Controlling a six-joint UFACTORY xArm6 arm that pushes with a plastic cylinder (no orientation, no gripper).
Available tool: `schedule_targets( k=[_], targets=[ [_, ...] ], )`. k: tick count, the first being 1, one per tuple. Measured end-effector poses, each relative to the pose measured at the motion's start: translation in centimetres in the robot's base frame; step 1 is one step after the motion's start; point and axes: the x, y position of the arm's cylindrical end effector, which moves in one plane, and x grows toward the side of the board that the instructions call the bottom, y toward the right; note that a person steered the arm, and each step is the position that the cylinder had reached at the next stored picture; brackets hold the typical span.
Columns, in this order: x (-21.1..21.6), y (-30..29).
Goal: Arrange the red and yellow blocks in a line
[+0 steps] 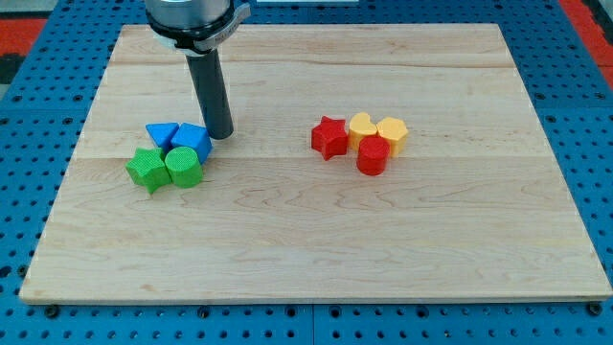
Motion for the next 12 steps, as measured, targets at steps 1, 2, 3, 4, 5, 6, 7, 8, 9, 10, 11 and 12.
schedule_targets(
  k=[1, 2, 3, 4, 5, 6, 7, 8, 9, 10, 11, 12],
  targets=[
    [0.1, 0.0],
    [-0.8, -0.3],
    [-1.3, -0.3],
    [-1.3, -0.3],
    [-1.3, -0.3],
    [-1.3, 2.2],
    [0.0, 7.5],
    [1.6, 11.4],
    [2.1, 14.5],
    [4.2, 16.4],
    [4.4, 19.9],
    [3.2, 22.5]
  ],
)
